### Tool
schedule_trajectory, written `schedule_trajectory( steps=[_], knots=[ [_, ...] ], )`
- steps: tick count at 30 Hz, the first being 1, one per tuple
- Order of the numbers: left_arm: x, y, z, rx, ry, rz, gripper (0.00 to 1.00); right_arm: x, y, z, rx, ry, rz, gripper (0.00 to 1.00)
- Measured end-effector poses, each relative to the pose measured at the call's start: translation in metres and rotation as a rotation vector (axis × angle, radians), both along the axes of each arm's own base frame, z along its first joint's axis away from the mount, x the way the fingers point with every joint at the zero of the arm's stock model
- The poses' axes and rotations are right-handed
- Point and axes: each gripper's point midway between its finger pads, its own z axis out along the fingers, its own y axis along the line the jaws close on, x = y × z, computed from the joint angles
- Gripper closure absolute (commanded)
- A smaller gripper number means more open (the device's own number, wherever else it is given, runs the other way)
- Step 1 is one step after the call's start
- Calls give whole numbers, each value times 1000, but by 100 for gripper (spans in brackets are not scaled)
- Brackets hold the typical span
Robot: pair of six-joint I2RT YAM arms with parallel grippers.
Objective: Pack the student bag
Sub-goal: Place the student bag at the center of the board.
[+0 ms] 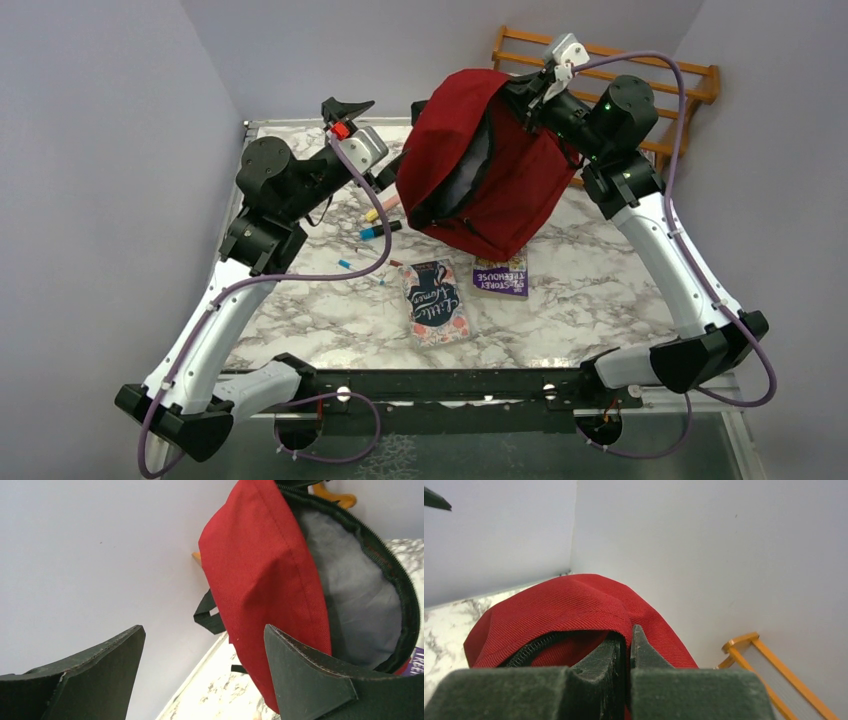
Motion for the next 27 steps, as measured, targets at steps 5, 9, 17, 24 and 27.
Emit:
schedule_trajectory(
  steps=[5,9,17,24,27],
  knots=[
    [-8,-12,-8,-14,39,-79,11,-7,-4,-24,-57,91,-5,99],
    [-11,-22,-32,-33,123,-125,11,-10,-5,-48,-80,136,-5,99],
    [-7,-33,-71,-40,250,-141,8,-14,1,-89,-100,226,39,99],
    [8,-40,-87,-13,257,-96,4,-21,8,-93,-84,249,94,99],
    [11,-48,-95,12,240,-96,2,-23,10,-93,-78,256,111,99]
  ],
)
